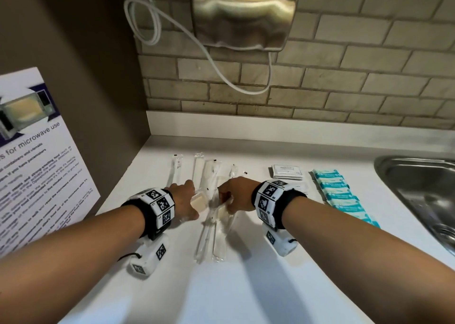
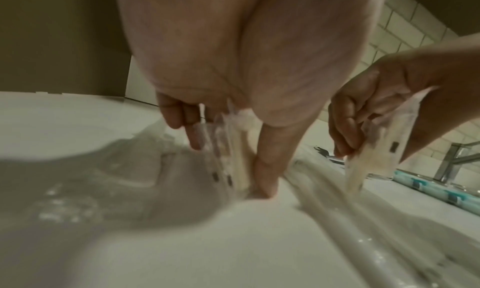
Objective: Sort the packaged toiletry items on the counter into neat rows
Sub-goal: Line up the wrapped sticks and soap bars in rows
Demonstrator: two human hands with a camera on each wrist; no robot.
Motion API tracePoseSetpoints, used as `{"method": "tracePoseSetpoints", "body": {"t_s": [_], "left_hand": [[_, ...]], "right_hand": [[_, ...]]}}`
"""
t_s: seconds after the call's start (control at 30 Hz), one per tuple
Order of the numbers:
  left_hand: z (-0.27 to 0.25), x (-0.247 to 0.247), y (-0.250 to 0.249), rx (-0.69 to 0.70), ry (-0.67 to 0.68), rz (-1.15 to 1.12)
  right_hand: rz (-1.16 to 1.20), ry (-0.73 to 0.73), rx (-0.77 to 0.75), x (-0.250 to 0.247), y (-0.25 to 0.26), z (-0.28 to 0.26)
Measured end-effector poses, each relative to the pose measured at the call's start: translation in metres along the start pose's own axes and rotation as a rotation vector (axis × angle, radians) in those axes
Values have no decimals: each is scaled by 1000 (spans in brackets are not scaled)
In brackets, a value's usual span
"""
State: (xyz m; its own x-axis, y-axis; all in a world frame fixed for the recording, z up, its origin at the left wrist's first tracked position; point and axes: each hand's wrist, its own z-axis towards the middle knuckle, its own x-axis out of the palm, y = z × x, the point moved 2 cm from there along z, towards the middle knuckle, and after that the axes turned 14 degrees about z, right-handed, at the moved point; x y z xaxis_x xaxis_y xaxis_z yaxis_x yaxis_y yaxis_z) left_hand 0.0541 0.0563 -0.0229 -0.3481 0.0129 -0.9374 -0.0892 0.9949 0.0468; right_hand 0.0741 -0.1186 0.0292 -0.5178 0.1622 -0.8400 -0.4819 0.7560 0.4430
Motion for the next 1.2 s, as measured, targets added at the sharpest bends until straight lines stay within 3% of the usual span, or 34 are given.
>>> {"method": "tracePoseSetpoints", "body": {"t_s": [0.2, 0.3, 0.57, 0.73, 0.93, 1.13, 1.2], "left_hand": [[3, -32, -3, 36, -254, -304], [1, -52, -32, 142, -327, -381], [10, -38, -147, 478, -125, -245], [9, -33, -201, 511, -32, -215], [2, -26, -231, 581, 44, -310], [5, -21, -243, 578, -21, -268], [3, -23, -245, 573, -22, -236]], "right_hand": [[13, -8, 37, -3, -14, -8], [61, -41, 69, -9, -30, -23], [99, -116, 220, -18, -98, -76], [123, -152, 265, -21, -135, -104], [175, -174, 258, -16, -163, -114], [277, -361, 252, -15, -175, -124], [286, -337, 241, -14, -176, -126]]}}
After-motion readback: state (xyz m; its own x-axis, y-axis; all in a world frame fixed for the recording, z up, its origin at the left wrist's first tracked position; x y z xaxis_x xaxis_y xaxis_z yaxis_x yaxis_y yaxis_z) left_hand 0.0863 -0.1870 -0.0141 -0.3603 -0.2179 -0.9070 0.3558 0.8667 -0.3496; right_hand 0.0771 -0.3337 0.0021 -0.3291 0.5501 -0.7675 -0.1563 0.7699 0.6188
